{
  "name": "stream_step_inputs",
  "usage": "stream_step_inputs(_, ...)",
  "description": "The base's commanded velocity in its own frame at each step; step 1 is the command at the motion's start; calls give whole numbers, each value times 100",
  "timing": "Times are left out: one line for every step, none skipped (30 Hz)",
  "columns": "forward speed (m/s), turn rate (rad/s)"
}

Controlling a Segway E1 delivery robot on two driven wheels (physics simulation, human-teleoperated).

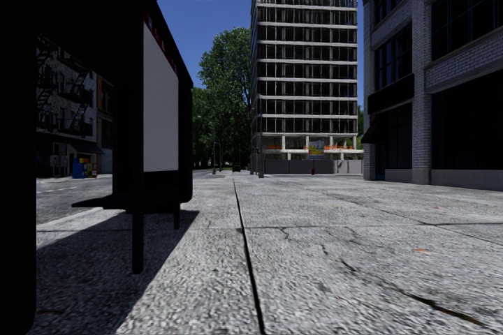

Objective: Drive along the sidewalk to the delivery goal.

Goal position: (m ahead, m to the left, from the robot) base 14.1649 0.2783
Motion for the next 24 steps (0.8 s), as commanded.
stream_step_inputs(200, 0)
stream_step_inputs(200, 0)
stream_step_inputs(200, 0)
stream_step_inputs(200, 0)
stream_step_inputs(200, 0)
stream_step_inputs(200, 0)
stream_step_inputs(200, 0)
stream_step_inputs(200, 0)
stream_step_inputs(200, 0)
stream_step_inputs(200, 0)
stream_step_inputs(200, 0)
stream_step_inputs(200, 0)
stream_step_inputs(200, 0)
stream_step_inputs(200, 0)
stream_step_inputs(200, 0)
stream_step_inputs(200, 0)
stream_step_inputs(200, 0)
stream_step_inputs(200, 0)
stream_step_inputs(200, 0)
stream_step_inputs(200, 0)
stream_step_inputs(200, 0)
stream_step_inputs(200, 0)
stream_step_inputs(200, 0)
stream_step_inputs(200, 0)
